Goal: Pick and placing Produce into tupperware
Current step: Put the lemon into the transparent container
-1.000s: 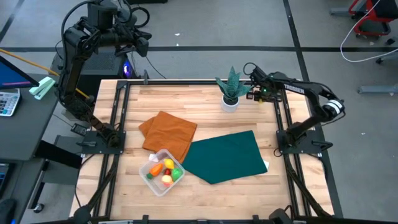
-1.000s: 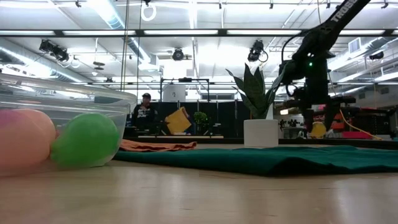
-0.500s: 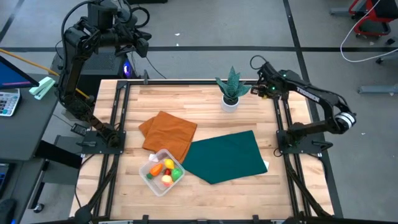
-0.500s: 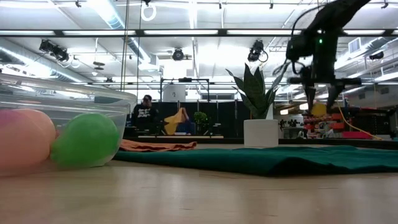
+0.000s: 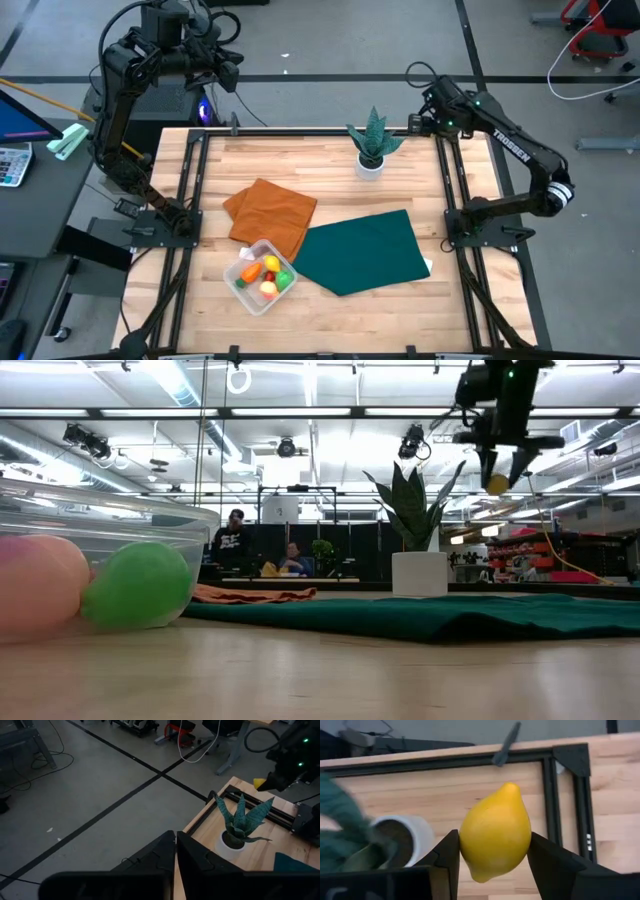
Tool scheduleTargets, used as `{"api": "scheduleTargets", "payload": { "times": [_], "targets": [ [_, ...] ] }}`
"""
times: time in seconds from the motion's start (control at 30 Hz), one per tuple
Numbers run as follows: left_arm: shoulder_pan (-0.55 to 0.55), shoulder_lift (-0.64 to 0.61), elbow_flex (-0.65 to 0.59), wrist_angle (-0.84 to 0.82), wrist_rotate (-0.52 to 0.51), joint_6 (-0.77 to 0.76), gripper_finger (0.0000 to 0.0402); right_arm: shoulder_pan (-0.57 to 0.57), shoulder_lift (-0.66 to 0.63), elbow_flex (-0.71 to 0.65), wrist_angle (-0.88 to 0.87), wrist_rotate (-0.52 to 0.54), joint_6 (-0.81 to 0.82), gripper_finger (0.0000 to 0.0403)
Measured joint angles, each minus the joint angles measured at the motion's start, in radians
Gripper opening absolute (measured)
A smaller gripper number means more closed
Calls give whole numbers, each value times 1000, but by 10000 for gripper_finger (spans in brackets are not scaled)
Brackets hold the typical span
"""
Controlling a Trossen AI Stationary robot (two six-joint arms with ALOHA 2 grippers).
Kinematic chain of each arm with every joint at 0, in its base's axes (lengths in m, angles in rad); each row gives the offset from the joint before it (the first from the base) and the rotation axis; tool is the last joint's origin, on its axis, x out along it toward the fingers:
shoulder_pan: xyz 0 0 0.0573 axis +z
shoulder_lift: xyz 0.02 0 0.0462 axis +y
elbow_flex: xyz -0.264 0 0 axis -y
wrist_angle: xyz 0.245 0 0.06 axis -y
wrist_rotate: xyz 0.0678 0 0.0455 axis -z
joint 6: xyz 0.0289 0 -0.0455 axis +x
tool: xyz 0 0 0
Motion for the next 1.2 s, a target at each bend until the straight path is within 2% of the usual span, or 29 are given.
{"api": "scheduleTargets", "payload": {
  "times": [0.4,0.73,0.97,1.2],
  "targets": [
    [0,0,0,0,0,0,17,174,-1,162,-13,-6,37,146],
    [0,0,0,0,0,0,19,407,2,266,5,-23,133,146],
    [0,0,0,0,0,0,17,539,13,275,143,-38,179,146],
    [0,0,0,0,0,3,24,662,116,275,307,-134,154,146]
  ]
}}
